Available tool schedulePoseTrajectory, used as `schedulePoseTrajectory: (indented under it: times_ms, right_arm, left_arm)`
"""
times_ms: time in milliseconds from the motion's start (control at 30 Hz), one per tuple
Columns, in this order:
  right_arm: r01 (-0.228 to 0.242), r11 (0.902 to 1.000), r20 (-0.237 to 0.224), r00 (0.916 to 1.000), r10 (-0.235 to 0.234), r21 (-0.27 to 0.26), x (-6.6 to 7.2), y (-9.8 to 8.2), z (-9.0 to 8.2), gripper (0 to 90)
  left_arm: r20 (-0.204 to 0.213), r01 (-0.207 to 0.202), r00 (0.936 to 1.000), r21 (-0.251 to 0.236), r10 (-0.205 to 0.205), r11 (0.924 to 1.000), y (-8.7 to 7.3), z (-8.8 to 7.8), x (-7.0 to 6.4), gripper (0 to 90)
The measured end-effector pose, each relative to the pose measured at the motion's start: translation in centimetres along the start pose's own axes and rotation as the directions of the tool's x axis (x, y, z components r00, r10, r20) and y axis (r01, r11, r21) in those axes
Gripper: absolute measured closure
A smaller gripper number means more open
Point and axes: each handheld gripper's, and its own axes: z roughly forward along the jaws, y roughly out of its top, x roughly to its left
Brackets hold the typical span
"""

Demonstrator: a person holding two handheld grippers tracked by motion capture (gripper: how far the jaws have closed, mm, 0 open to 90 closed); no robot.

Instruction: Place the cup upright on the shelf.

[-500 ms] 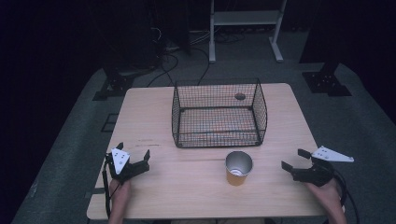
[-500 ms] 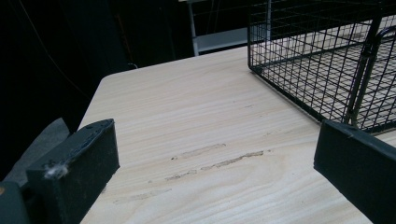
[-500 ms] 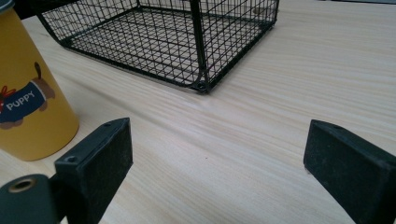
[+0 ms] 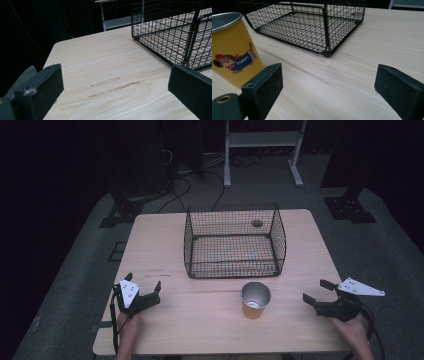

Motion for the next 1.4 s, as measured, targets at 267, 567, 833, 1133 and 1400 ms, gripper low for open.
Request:
schedulePoseTrajectory:
  times_ms: [267,567,833,1133,1400]
  right_arm:
    - [0.004,0.9999,-0.010,0.9999,-0.003,0.016,0.2,-0.3,-0.2,7.2]
    - [0.041,0.9983,-0.023,0.9989,-0.040,0.041,1.2,-0.2,-0.5,7.2]
    - [0.068,0.9966,-0.046,0.9968,-0.066,0.046,2.1,0.0,-0.3,7.2]
    - [0.095,0.9939,-0.065,0.9937,-0.091,0.056,2.9,0.2,-0.2,7.2]
    - [0.115,0.9915,-0.084,0.9904,-0.110,0.062,3.6,0.3,0.0,7.2]
  left_arm:
    - [-0.003,0.002,1.0000,0.006,-0.002,1.0000,0.0,0.0,0.0,0.0]
    - [-0.004,-0.002,1.0000,0.005,0.002,1.0000,0.0,0.0,0.0,0.0]
    - [-0.005,0.002,1.0000,0.004,-0.002,1.0000,0.0,0.0,0.0,0.0]
    - [-0.005,-0.001,1.0000,0.004,0.002,1.0000,0.0,0.0,0.0,0.0]
    - [-0.005,-0.001,1.0000,0.002,0.001,1.0000,0.0,0.0,0.0,0.0]
